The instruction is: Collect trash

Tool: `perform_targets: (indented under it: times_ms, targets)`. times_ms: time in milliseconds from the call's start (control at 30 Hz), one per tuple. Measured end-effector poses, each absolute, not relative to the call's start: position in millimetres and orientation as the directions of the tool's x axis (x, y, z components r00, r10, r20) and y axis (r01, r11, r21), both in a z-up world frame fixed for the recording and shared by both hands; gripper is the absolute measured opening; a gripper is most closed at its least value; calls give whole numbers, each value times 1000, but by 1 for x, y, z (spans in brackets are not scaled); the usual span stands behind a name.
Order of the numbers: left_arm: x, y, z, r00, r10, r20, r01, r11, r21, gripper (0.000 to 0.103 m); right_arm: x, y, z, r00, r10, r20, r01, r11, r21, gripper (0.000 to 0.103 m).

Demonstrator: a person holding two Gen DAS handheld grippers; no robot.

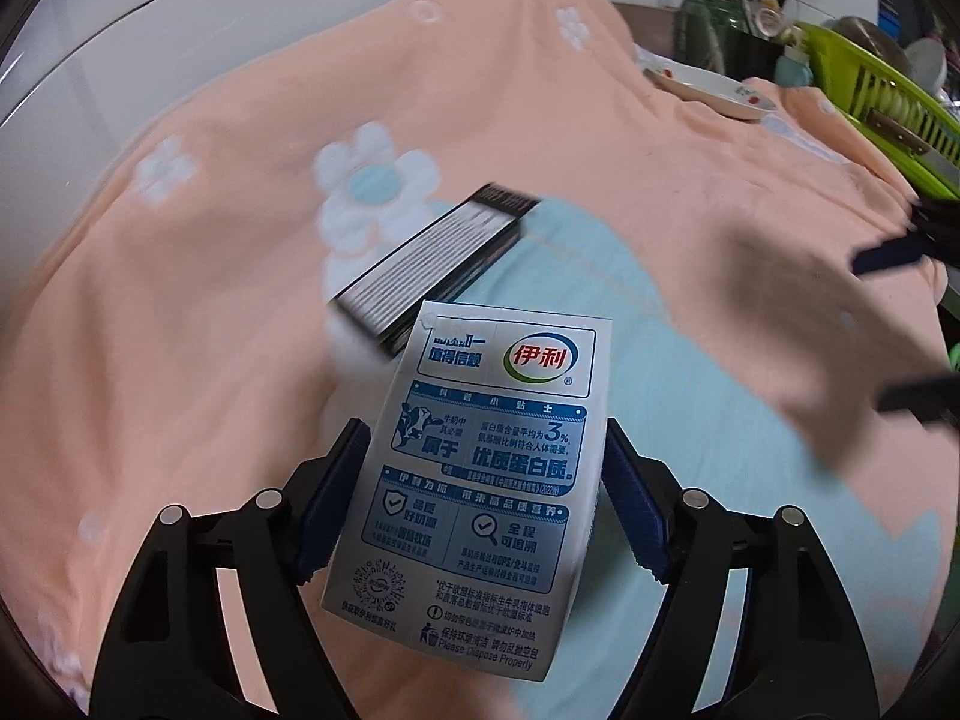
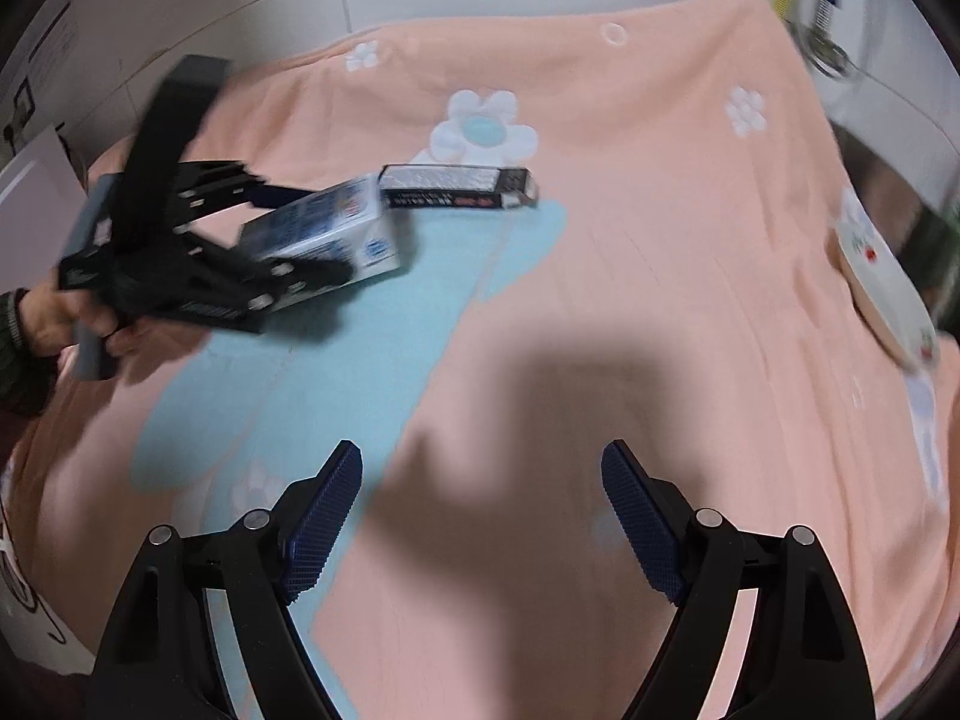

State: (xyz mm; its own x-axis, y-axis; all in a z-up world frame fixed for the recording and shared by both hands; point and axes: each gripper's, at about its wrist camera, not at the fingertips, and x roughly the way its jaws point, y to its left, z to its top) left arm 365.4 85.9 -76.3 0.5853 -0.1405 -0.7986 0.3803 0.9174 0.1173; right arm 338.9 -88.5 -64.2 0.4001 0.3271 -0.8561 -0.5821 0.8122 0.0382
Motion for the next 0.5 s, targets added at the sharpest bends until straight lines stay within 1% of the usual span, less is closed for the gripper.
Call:
perform_targets:
  times_ms: [167,267,500]
  targets:
    - [348,116,-71,586,-96,-804,329,936,128,75,374,-47,-66,393,324,-860,-664,748,-22,79]
    - [339,128,-74,575,-83,-814,307,944,120,75,392,-16,-67,376,343,-861,-713,700,-32,79]
    - [331,145,-85,551,-80,-831,281,955,95,75,434,42,-82,369,326,-870,-790,603,-109,79]
